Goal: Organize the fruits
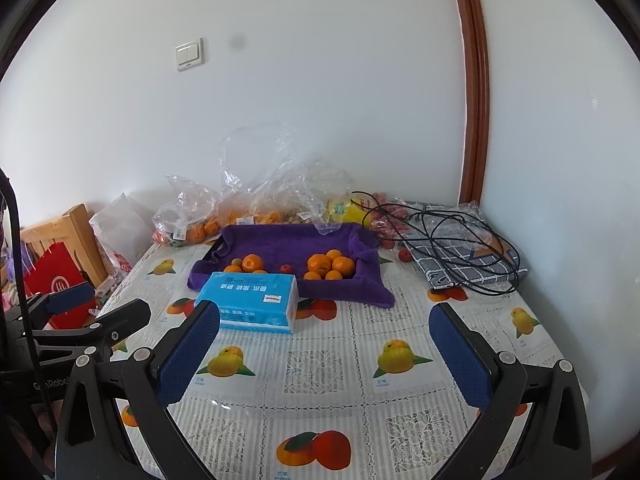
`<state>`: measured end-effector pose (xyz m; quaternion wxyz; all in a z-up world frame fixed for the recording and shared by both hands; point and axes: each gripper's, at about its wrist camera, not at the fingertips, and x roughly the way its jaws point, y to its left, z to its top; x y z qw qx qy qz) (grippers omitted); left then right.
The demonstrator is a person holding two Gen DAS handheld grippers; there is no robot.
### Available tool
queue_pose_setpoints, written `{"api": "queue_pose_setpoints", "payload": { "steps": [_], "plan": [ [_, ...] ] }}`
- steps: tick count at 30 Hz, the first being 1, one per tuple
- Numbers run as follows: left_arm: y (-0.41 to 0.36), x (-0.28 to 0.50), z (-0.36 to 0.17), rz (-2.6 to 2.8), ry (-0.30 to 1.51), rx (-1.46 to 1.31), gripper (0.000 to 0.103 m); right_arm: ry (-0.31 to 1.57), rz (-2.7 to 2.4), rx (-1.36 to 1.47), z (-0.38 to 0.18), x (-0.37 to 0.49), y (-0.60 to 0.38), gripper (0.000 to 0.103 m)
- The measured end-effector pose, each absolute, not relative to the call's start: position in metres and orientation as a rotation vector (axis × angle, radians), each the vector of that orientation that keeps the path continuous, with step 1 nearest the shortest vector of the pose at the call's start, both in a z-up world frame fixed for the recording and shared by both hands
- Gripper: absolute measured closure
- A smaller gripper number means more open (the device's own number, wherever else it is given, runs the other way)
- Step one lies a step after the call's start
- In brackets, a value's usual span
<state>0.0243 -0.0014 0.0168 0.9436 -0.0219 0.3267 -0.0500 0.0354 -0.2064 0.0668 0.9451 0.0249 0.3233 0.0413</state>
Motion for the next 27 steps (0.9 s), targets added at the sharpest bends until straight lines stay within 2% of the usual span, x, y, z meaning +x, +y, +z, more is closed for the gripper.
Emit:
{"api": "queue_pose_setpoints", "payload": {
  "steps": [27],
  "plan": [
    [0.0022,0.0244,0.0207,-0.109,0.662,-0.047,0.001,0.648,0.083,0.045,0.0699,0.0323,-0.2083,0.000]
  ]
}}
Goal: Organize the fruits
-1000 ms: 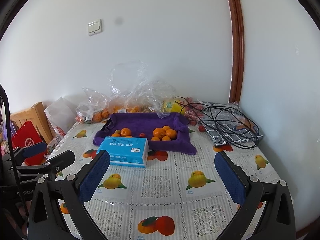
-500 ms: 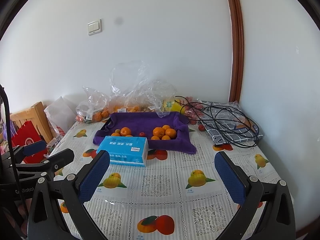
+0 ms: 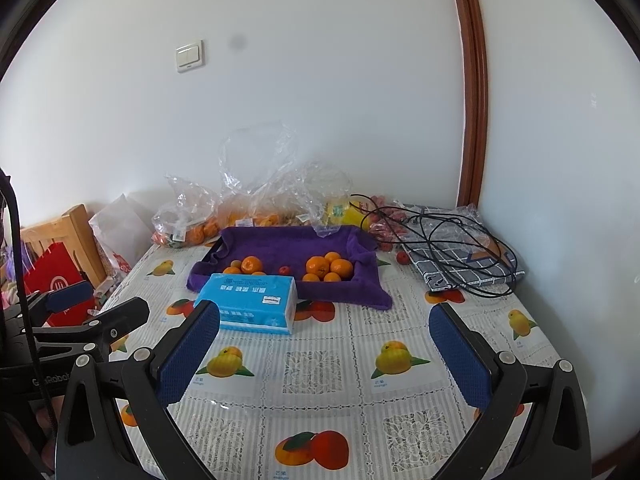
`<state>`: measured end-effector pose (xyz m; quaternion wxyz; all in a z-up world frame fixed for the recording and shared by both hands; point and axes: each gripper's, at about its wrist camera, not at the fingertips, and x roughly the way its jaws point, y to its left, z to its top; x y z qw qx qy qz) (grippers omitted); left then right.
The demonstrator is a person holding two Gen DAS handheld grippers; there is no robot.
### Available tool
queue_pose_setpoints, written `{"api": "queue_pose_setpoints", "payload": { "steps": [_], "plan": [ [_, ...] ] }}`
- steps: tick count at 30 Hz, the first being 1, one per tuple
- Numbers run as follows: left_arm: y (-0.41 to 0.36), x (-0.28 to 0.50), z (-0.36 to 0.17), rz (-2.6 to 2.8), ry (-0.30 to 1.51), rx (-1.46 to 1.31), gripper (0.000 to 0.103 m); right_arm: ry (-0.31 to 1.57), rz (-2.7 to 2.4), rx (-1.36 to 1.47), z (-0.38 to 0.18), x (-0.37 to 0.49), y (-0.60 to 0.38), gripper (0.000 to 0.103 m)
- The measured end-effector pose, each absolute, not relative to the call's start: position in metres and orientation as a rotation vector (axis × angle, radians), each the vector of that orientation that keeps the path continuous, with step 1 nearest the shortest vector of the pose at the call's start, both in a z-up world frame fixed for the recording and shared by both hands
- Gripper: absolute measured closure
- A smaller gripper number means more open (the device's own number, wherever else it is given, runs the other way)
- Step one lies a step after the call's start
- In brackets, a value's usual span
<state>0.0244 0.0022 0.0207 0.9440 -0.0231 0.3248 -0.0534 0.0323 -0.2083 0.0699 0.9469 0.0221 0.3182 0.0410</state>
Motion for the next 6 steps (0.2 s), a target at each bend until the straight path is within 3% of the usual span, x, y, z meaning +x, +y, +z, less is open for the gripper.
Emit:
{"api": "queue_pose_setpoints", "payload": {
  "steps": [6],
  "plan": [
    [0.0040,0.0250,0.0209,-0.110,0.653,-0.038,0.001,0.641,0.088,0.037,0.0710,0.0327,-0.2040,0.000]
  ]
}}
